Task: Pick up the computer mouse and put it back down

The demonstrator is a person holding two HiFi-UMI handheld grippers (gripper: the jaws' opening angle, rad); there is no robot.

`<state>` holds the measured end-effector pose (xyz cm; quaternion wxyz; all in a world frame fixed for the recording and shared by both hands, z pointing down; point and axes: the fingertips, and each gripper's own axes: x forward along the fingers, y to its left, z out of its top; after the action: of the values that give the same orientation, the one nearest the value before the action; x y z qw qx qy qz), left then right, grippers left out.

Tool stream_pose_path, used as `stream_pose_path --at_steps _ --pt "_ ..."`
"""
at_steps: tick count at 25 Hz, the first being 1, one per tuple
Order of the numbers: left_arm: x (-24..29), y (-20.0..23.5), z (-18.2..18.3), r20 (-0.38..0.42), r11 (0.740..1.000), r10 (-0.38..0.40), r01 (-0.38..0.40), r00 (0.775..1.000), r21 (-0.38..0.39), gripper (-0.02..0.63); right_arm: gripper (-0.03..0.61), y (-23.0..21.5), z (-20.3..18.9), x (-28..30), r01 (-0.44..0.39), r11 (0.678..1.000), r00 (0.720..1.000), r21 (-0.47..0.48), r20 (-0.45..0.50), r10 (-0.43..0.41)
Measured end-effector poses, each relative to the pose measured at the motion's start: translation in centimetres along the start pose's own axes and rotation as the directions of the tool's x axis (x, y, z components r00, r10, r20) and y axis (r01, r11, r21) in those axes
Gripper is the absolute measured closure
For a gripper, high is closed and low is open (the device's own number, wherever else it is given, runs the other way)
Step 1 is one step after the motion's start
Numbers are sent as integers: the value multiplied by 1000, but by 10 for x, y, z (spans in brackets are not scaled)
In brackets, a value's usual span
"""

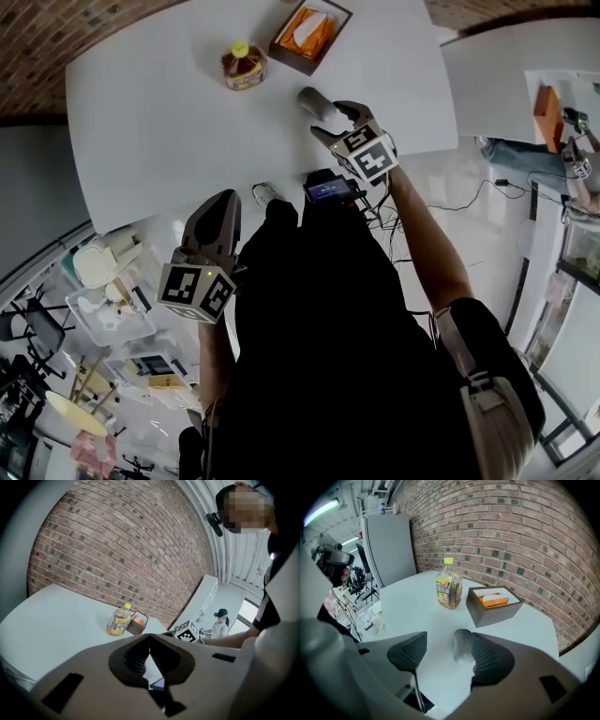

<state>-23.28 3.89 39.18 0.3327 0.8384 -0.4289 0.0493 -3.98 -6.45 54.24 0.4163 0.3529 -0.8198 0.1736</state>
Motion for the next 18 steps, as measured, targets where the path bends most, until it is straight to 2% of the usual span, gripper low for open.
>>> stream_pose_path --at_steps 8,18 --pt "5 -1 -5 -22 999 44 -44 999 -18 601 282 -11 -10 34 -21 999 999 -25 -45 20" --pt "7 -4 -10 -56 995 91 -93 994 -27 601 282 -29 -22 70 -23 1000 995 -10 -92 22"
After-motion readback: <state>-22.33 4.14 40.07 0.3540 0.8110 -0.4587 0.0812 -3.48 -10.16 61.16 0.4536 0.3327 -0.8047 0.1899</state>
